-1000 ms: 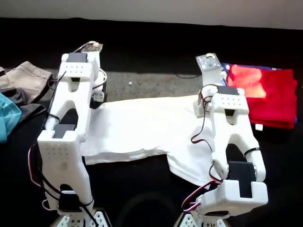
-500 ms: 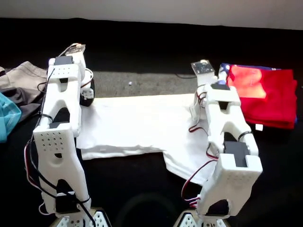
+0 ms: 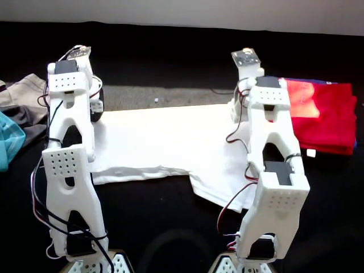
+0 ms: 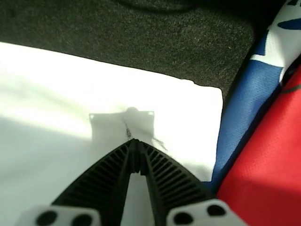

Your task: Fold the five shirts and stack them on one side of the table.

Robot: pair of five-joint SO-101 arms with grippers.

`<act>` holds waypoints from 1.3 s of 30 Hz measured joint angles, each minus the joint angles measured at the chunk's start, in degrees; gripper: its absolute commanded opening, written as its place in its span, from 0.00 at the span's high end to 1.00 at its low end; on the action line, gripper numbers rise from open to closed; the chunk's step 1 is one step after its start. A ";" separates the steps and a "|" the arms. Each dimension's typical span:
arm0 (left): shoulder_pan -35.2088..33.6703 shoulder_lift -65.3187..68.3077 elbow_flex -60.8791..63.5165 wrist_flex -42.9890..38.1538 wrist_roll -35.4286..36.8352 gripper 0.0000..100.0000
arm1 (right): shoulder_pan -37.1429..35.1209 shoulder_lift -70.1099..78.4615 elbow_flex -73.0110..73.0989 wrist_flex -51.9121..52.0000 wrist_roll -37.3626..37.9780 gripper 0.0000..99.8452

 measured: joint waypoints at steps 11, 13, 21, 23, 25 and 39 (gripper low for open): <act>0.97 -10.29 5.89 6.86 -0.18 0.99 | -4.48 -2.20 -12.13 15.91 0.00 0.99; 1.85 -16.70 14.42 6.86 -0.18 0.99 | -5.27 -5.98 -11.60 16.70 0.00 0.99; 4.04 -39.47 57.23 -14.68 -0.09 0.99 | -8.70 -22.51 9.49 10.55 0.00 0.99; 3.96 -41.49 68.40 -23.21 -0.09 0.99 | -8.88 -26.81 18.29 6.77 0.00 0.99; 3.96 -42.11 76.13 -30.24 0.00 0.99 | -8.97 -31.38 27.52 2.81 0.00 0.99; 4.31 -45.54 82.55 -25.05 -0.26 0.99 | -8.97 -53.98 74.46 -18.20 -0.09 0.99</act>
